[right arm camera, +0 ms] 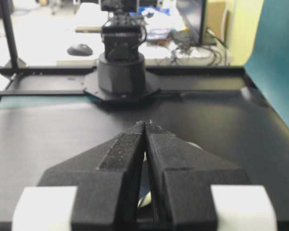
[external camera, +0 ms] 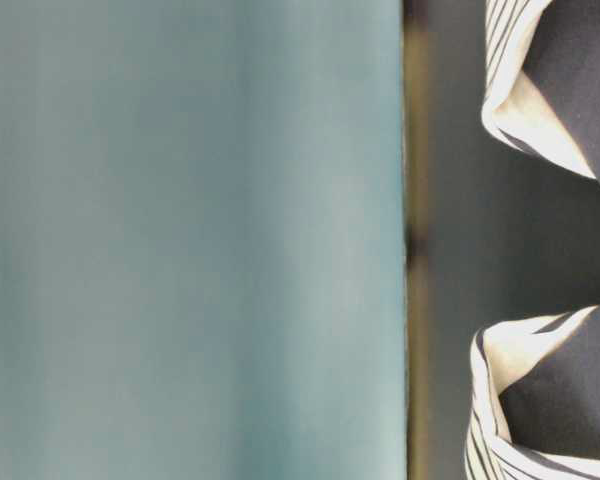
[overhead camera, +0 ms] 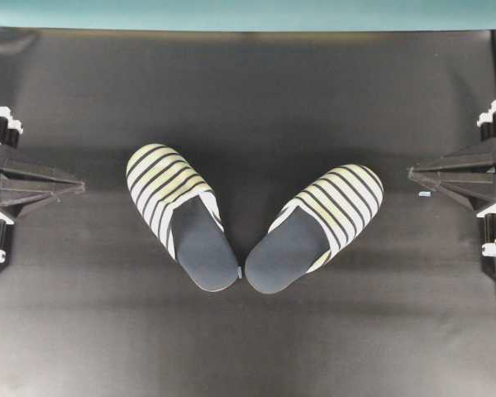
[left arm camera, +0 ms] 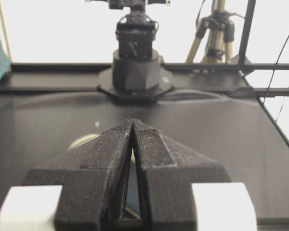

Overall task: Arrange the slippers with the left arm.
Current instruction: 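Move the left gripper to the left striped slipper's toe strap and grasp it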

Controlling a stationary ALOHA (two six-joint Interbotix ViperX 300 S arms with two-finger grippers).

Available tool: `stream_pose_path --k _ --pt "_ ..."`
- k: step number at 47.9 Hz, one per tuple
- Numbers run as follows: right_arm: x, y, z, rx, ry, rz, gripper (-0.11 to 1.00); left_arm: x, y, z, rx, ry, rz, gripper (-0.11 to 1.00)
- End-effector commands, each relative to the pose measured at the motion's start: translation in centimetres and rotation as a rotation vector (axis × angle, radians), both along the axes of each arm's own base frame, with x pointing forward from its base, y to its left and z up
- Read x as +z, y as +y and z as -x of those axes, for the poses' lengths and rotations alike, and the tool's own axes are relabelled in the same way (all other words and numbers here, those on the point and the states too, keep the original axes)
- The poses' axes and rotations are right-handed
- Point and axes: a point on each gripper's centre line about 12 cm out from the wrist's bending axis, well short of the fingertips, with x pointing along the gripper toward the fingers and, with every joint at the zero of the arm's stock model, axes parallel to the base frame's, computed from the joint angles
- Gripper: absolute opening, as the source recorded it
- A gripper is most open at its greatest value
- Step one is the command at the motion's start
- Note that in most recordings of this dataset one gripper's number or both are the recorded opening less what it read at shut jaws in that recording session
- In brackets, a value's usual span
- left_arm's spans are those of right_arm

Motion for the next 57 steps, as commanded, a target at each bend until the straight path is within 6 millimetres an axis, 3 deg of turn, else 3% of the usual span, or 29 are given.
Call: stream_pose_path --k 1,5,8,20,34,39,47,51,53,57 --pt "0.5 -0.1 -0.2 -0.004 -0.012 0.006 0.03 0.3 -0.5 -0.8 -0.026 0.056 0.012 0.05" --pt "0.0 -0.2 -0.2 -0.012 0.023 0.006 0.05 0.1 -0.4 -1.5 -0.021 0.142 0.055 0.0" --pt "-0.3 -0.2 -0.2 -0.013 0.054 0.007 -0.01 -0.4 -0.2 -2.1 -0.007 0.229 0.081 0.0" --pt "-0.7 -0.3 -0.1 -0.017 0.094 0.005 -0.01 -2.1 2.1 -4.0 0.104 0.456 0.128 0.0" --pt "-1.1 -0.5 0.0 -0.026 0.111 0.004 -0.01 -5.2 4.3 -7.9 0.226 0.739 0.288 0.02" --pt "-1.3 -0.5 0.0 -0.028 0.124 0.001 -0.01 -5.7 4.6 -9.3 0.242 0.819 0.302 0.16" --pt "-1.7 -0.5 0.1 -0.028 0.141 -0.007 -0.01 -6.9 5.0 -11.4 0.265 0.986 0.305 0.65" --pt "-1.7 -0.5 0.2 -0.028 0.141 -0.007 -0.01 -7.6 5.2 -12.6 0.273 1.064 0.3 0.84" --pt "-1.7 -0.5 0.2 -0.027 0.138 -0.006 -0.01 -8.0 5.3 -13.2 0.276 1.1 0.3 0.89" --pt "-1.8 -0.5 0.3 -0.027 0.138 -0.006 -0.01 -8.7 5.5 -14.5 0.284 1.142 0.304 0.88"
